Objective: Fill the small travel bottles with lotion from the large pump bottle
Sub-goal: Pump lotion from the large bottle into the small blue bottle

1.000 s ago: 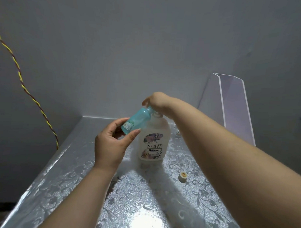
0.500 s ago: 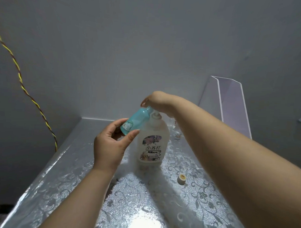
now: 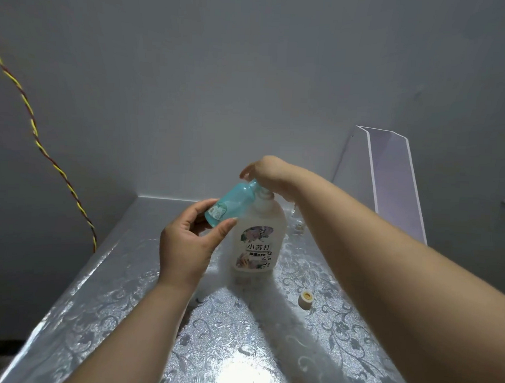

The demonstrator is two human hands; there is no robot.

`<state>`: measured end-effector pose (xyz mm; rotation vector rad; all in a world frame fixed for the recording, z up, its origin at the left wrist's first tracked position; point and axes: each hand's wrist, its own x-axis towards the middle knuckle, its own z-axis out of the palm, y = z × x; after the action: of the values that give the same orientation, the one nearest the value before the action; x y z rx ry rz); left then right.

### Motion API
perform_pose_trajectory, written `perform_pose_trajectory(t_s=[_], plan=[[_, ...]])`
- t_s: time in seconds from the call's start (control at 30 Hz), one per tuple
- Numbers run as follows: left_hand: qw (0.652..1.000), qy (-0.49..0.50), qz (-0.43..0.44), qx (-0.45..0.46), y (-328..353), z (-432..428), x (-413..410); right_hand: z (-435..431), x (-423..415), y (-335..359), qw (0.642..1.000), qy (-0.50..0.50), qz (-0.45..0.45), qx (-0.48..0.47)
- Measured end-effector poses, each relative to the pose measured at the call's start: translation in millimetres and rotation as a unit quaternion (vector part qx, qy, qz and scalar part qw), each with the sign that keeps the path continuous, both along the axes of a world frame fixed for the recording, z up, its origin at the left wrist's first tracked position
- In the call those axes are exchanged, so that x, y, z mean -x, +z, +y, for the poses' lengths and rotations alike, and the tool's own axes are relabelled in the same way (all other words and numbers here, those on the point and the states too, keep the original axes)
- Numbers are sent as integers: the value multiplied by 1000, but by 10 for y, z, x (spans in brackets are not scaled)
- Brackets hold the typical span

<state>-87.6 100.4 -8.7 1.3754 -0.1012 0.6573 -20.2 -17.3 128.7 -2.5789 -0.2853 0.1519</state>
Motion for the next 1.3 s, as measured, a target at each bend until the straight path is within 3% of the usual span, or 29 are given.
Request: perform_pose_trajectory(t_s=[1.3], plan=[[1000,8,-1,-15,-39,17,-33,-19,-2,-72,997,-28,12,-65]])
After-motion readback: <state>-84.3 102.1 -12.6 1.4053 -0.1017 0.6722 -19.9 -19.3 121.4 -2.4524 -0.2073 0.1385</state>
